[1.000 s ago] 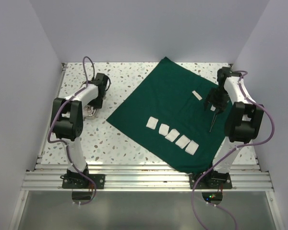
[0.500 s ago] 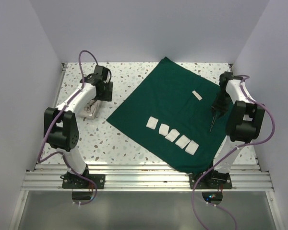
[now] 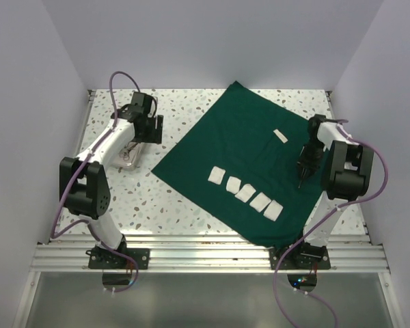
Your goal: Prepare the surgical pack
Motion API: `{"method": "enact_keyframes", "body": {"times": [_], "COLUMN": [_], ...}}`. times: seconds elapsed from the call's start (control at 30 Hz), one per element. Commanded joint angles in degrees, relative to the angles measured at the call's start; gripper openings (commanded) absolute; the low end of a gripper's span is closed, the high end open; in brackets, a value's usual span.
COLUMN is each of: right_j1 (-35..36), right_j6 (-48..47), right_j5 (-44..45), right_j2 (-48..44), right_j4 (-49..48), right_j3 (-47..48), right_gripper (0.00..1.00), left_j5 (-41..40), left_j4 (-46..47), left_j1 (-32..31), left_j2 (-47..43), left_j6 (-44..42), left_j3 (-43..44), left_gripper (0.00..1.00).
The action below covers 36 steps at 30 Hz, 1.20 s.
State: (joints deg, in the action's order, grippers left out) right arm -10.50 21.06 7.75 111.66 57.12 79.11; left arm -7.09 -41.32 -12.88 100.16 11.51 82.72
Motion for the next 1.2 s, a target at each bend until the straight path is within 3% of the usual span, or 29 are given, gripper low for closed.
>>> {"method": "enact_keyframes", "body": {"times": [0.0,0.23,0.33,0.4,0.63,0.77,0.9,1.0,1.17], "right_j1": [0.0,-0.1,0.0,0.0,1.5,6.1,14.1,20.1,28.4], "right_j6": [-0.6,-1.2,-1.4,-0.8,0.9,1.8,6.0,12.2,20.1], "right_j5": [-0.5,-0.8,-0.7,-0.9,-7.1,-15.6,-36.9,-45.0,-49.8], "right_j2": [0.8,1.5,1.5,0.7,-10.5,-15.3,-18.1,-18.8,-20.2], "right_j4": [-2.8,-3.9,-3.8,-2.7,2.2,1.2,-7.7,-17.0,-28.7], "right_j3": [-0.6,-1.5,-1.4,-0.9,3.2,5.5,5.1,4.0,3.5], "right_gripper": [0.31,0.24,0.16,0.03,0.0,0.0,0.0,0.0,0.0], "left_j5": [1.8,3.0,3.7,4.7,21.5,31.8,42.7,44.4,45.4], "left_j4": [0.1,-0.3,-0.5,-0.3,6.7,17.0,27.8,32.3,39.0], "left_j1": [0.1,0.1,0.0,0.0,0.0,-0.1,-1.3,-4.3,-9.2], "left_j2": [-3.9,-6.9,-8.7,-10.2,-15.1,-19.0,-20.9,-21.6,-23.5], "left_j6": [1.4,2.5,3.0,3.3,8.6,13.4,20.4,24.1,29.4], "left_j3": [0.6,-1.1,-1.9,-2.5,-8.2,-14.0,-18.9,-21.0,-24.7], "left_gripper": [0.72,0.7,0.7,0.7,0.74,0.76,0.77,0.77,0.77]}}
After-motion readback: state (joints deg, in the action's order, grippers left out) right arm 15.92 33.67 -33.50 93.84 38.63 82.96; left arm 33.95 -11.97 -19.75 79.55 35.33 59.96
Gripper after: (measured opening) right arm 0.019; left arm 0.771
